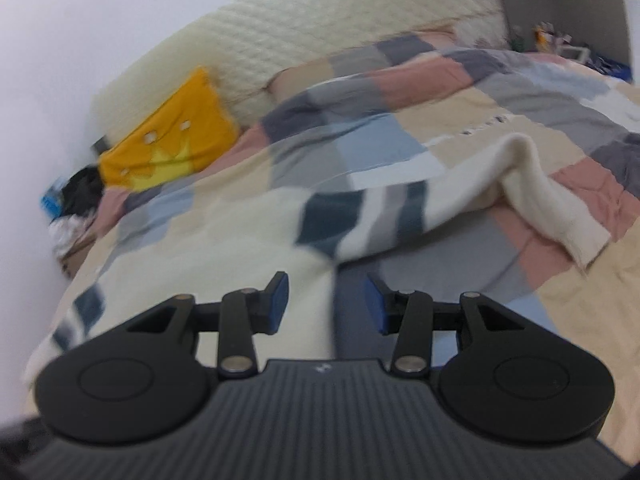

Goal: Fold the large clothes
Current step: 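Move the right gripper to the striped sleeve cuff and grasp it, then lift the striped sleeve with the right gripper and pull it across the body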

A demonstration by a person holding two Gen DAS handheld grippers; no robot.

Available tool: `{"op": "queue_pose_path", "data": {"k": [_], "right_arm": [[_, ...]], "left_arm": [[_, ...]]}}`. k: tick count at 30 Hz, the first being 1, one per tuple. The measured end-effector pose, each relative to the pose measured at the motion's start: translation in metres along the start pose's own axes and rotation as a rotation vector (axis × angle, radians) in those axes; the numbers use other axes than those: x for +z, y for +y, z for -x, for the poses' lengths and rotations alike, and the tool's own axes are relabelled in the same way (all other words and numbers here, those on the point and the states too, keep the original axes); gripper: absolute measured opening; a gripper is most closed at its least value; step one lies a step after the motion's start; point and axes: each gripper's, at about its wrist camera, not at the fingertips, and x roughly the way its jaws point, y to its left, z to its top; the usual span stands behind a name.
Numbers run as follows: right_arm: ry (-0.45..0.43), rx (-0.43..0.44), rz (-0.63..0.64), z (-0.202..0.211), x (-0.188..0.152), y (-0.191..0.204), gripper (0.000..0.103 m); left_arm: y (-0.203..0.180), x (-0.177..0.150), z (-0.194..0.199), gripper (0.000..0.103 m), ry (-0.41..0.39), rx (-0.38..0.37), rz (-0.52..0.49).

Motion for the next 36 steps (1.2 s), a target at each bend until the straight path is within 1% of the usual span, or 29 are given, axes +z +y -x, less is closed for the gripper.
{"op": "queue_pose_path", "data": {"k": [1, 3, 4, 5, 8, 10, 11, 13, 15, 17, 20, 23, 24, 26, 28, 31, 33, 36], "right_arm": [[-0.007, -0.023, -0.017, -0.012, 0.007, -0.010, 0.045], [-0.020, -0.057, -0.053, -0.034, 0.020, -0.028, 0.059], [-0.024, -0.067, -0.084, -0.046, 0.027, -0.039, 0.068], [-0.028, -0.077, -0.117, -0.057, 0.034, -0.050, 0.074], [-0.030, -0.072, -0.191, -0.091, 0.048, -0.076, 0.075], [-0.007, -0.068, -0.281, -0.115, 0.054, -0.096, 0.075], [0.009, -0.085, -0.338, -0.128, 0.056, -0.107, 0.075], [0.021, -0.100, -0.413, -0.146, 0.059, -0.123, 0.077], [0.015, -0.122, -0.446, -0.163, 0.065, -0.137, 0.076], [0.015, -0.166, -0.479, -0.178, 0.069, -0.151, 0.077], [0.005, -0.169, -0.560, -0.195, 0.071, -0.172, 0.076], [-0.019, -0.203, -0.671, -0.200, 0.070, -0.189, 0.075], [-0.048, -0.206, -0.700, -0.198, 0.070, -0.194, 0.075], [-0.145, -0.207, -0.735, -0.188, 0.068, -0.201, 0.075], [-0.205, -0.191, -0.781, -0.182, 0.066, -0.208, 0.075], [-0.217, -0.170, -0.864, -0.184, 0.066, -0.224, 0.075], [-0.237, -0.167, -0.887, -0.181, 0.069, -0.229, 0.075], [-0.282, -0.114, -0.848, -0.175, 0.082, -0.226, 0.075]], "left_arm": [[0.002, -0.002, -0.003, 0.070, 0.002, 0.002, 0.000], [0.007, -0.006, -0.010, 0.070, 0.005, -0.006, 0.010], [0.011, -0.009, -0.014, 0.070, 0.004, -0.030, 0.025], [0.013, -0.011, -0.017, 0.070, 0.007, -0.050, 0.038], [0.017, -0.014, -0.028, 0.070, 0.018, -0.076, 0.058], [0.020, -0.015, -0.035, 0.070, 0.015, -0.099, 0.071], [0.020, -0.016, -0.038, 0.070, 0.014, -0.095, 0.074], [0.021, -0.016, -0.044, 0.070, 0.011, -0.084, 0.074], [0.022, -0.017, -0.050, 0.070, 0.011, -0.079, 0.083], [0.027, -0.018, -0.057, 0.070, 0.022, -0.080, 0.104], [0.036, -0.019, -0.070, 0.070, 0.049, -0.082, 0.143], [0.039, -0.020, -0.077, 0.070, 0.052, -0.079, 0.154], [0.040, -0.020, -0.080, 0.070, 0.049, -0.074, 0.152], [0.041, -0.020, -0.081, 0.070, 0.041, -0.069, 0.158], [0.043, -0.021, -0.082, 0.070, 0.038, -0.070, 0.166], [0.044, -0.020, -0.082, 0.070, 0.035, -0.070, 0.174], [0.044, -0.020, -0.081, 0.070, 0.034, -0.070, 0.174], [0.045, -0.020, -0.080, 0.070, 0.029, -0.063, 0.169]]}}
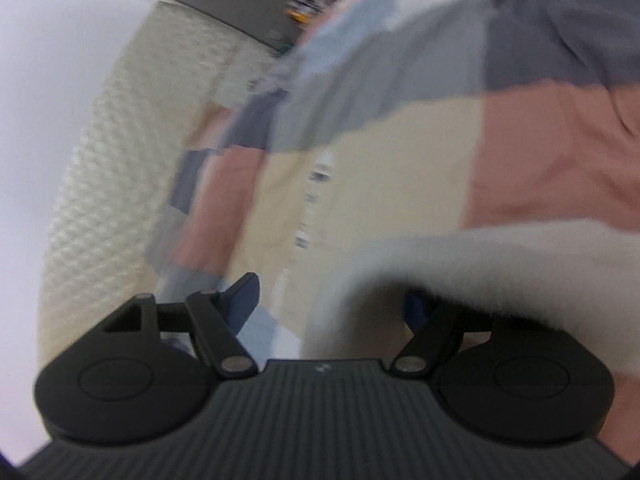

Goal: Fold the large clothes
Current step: 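Lift the striped sleeve with the right gripper and pull it across the body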

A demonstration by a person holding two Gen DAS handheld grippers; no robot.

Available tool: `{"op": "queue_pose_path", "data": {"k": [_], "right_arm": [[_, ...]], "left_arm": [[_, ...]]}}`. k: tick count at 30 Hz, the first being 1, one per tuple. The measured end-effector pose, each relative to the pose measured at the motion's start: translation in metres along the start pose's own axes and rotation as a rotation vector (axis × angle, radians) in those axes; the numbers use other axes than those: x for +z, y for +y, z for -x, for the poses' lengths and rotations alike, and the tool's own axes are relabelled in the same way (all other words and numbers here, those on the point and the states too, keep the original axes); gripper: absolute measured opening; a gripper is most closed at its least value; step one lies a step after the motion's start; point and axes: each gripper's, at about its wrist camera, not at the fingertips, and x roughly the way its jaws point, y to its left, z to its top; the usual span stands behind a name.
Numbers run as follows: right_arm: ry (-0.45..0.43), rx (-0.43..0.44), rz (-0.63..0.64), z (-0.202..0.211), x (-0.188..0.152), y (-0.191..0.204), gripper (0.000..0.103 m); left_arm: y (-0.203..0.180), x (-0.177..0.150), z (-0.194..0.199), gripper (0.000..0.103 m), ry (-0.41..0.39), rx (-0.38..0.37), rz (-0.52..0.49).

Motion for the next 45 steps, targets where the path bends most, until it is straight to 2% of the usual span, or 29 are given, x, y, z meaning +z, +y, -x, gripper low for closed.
{"op": "queue_pose_path", "data": {"k": [5, 8, 10, 13, 17, 19, 21, 22, 24, 29, 32, 35, 36, 38, 39, 40, 42, 45], "right_arm": [[-0.048, 0.235, 0.091, 0.014, 0.022, 0.032, 0.076], [-0.042, 0.343, 0.141, 0.024, 0.027, 0.037, 0.076], [-0.040, 0.382, 0.165, 0.032, 0.029, 0.031, 0.076], [-0.033, 0.319, 0.175, 0.035, 0.032, 0.012, 0.076], [0.027, 0.152, 0.037, 0.028, 0.034, -0.042, 0.076], [0.046, 0.104, -0.026, 0.029, 0.032, -0.069, 0.076], [0.006, 0.028, -0.047, 0.038, 0.031, -0.087, 0.077], [-0.010, 0.013, -0.075, 0.042, 0.033, -0.097, 0.076], [-0.003, 0.055, -0.129, 0.047, 0.033, -0.113, 0.074], [0.012, 0.050, -0.097, 0.042, 0.041, -0.110, 0.077], [-0.008, 0.005, -0.100, 0.033, 0.049, -0.107, 0.076], [-0.025, -0.060, -0.037, 0.030, 0.051, -0.101, 0.075], [-0.021, -0.085, -0.001, 0.025, 0.052, -0.097, 0.072], [-0.037, -0.139, 0.096, 0.025, 0.054, -0.083, 0.045], [-0.052, -0.142, 0.120, 0.026, 0.057, -0.080, 0.036], [-0.075, -0.153, 0.148, 0.028, 0.061, -0.076, 0.020], [-0.093, -0.177, 0.191, 0.029, 0.069, -0.069, 0.018], [-0.094, -0.158, 0.290, 0.030, 0.075, -0.048, 0.016]], "left_arm": [[0.000, -0.001, 0.001, 0.070, -0.002, 0.002, 0.004], [0.000, -0.002, 0.001, 0.070, -0.003, 0.000, 0.001], [0.000, -0.002, 0.002, 0.070, -0.004, -0.002, 0.004], [0.001, -0.002, 0.001, 0.070, -0.003, -0.004, 0.007], [0.001, -0.003, 0.002, 0.070, -0.004, -0.003, 0.000], [0.001, -0.002, 0.002, 0.070, -0.004, -0.003, 0.000], [0.000, -0.003, 0.002, 0.070, -0.004, -0.001, -0.004], [-0.001, -0.004, 0.002, 0.070, -0.004, 0.000, -0.005], [-0.002, -0.004, 0.002, 0.070, -0.005, 0.003, -0.007], [-0.005, -0.007, 0.002, 0.070, -0.009, 0.015, -0.014], [-0.006, -0.007, 0.002, 0.070, -0.009, 0.020, -0.019], [-0.005, -0.007, -0.001, 0.070, -0.004, 0.023, -0.020], [-0.005, -0.007, -0.001, 0.070, -0.003, 0.024, -0.021], [-0.006, -0.007, -0.002, 0.070, -0.001, 0.025, -0.018], [-0.006, -0.008, -0.003, 0.072, 0.002, 0.025, -0.022], [-0.006, -0.008, -0.003, 0.073, 0.008, 0.024, -0.033], [-0.008, -0.010, -0.004, 0.074, 0.009, 0.035, -0.051], [-0.010, -0.013, -0.004, 0.074, 0.010, 0.044, -0.066]]}}
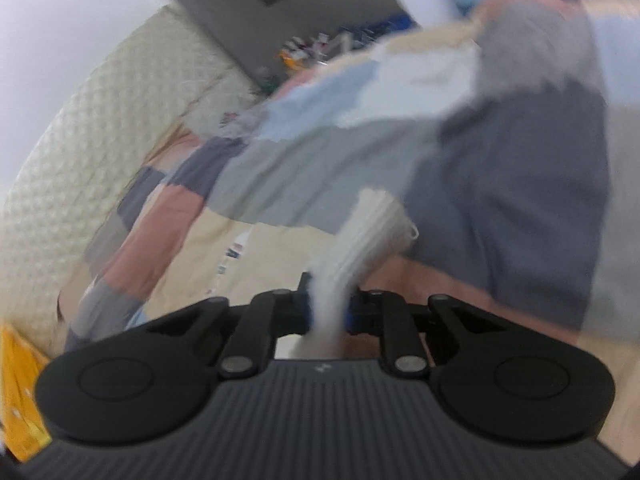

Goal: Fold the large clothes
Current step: 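Lift the striped sleeve with the right gripper and pull it across the body, then carry the sleeve cuff with the right gripper over the sweater body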

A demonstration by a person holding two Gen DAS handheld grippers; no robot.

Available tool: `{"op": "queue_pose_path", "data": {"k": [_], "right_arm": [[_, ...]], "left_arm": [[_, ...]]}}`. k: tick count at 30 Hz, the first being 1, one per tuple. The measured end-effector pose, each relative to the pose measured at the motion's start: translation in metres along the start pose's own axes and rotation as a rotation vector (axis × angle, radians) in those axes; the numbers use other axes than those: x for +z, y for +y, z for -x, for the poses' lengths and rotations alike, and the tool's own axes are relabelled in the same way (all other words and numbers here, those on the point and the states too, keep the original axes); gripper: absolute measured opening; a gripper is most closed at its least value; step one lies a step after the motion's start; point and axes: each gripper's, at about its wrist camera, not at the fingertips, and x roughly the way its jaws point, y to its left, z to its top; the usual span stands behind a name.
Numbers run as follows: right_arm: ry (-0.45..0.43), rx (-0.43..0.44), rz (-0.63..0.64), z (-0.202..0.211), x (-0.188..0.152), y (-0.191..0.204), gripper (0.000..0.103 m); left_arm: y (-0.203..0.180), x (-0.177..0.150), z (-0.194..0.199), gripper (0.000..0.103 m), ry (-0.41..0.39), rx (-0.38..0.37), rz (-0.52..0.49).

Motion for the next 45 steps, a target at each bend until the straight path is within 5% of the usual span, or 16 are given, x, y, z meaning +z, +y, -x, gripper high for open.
{"op": "queue_pose_path", "data": {"k": [9, 21, 29, 45], "right_arm": [[-0.037, 0.171, 0.083, 0.038, 0.013, 0.068, 0.014], [-0.077, 0.513, 0.432, 0.149, -0.012, 0.250, 0.013], [-0.043, 0.700, 0.632, 0.223, -0.085, 0.329, 0.013], [0.153, 0.907, 0.999, 0.326, -0.276, 0.349, 0.013]], "left_arm": [[-0.002, 0.003, 0.003, 0.074, 0.023, 0.001, -0.029], [0.023, 0.020, 0.057, 0.074, -0.057, -0.025, 0.017], [0.050, 0.030, 0.087, 0.074, -0.128, -0.033, 0.059], [0.107, 0.039, 0.129, 0.074, -0.210, -0.072, 0.213]]}}
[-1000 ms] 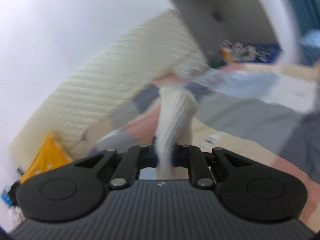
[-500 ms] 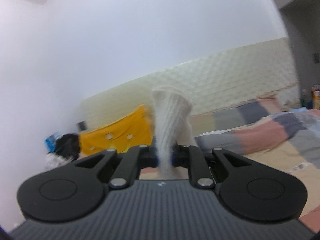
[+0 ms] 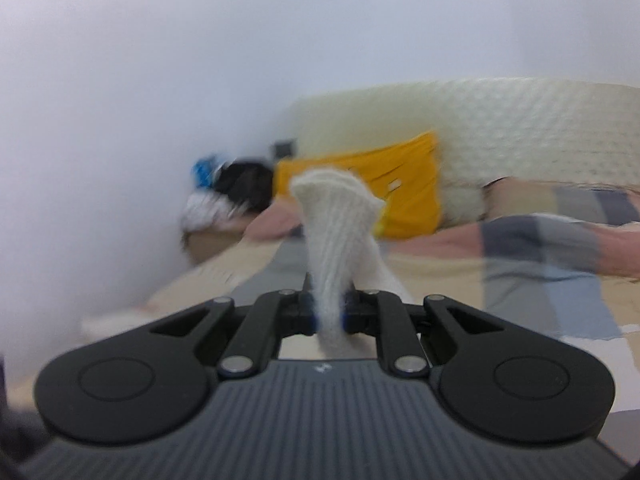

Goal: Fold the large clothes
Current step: 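Carry the sleeve cuff with the right gripper over the sweater body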

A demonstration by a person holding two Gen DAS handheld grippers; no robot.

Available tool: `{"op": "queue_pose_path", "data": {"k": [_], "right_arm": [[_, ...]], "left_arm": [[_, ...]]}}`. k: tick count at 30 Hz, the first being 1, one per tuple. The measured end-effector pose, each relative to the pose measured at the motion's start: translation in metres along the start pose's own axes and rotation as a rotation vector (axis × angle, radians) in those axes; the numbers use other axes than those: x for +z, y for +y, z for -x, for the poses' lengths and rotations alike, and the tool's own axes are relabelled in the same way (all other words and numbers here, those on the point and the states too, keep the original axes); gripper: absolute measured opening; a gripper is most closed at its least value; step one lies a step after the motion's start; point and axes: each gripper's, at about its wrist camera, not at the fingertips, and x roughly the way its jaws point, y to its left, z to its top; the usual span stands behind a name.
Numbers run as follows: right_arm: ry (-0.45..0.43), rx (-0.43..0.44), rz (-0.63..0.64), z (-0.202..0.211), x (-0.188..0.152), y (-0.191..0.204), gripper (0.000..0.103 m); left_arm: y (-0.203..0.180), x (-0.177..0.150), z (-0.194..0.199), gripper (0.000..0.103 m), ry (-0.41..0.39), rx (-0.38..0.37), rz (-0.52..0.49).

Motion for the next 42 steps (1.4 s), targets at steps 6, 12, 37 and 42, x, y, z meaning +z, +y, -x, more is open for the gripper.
{"op": "queue_pose_path", "data": {"k": [6, 12, 37, 42], "right_arm": [[0.103, 0.126, 0.094, -0.005, -0.049, 0.075, 0.013], [0.210, 0.235, 0.128, -0.008, -0.102, 0.118, 0.013], [0.349, 0.117, 0.012, 0.022, -0.116, 0.031, 0.062], [0.255, -0.078, -0.049, -0.003, -0.083, -0.047, 0.062]], "left_arm": [[0.022, 0.007, 0.016, 0.074, -0.034, 0.007, 0.066], [0.044, 0.016, 0.032, 0.074, -0.079, 0.060, 0.088], [0.004, -0.020, -0.019, 0.075, 0.076, -0.057, -0.009], [-0.010, -0.029, -0.033, 0.075, 0.101, -0.044, -0.068]]}}
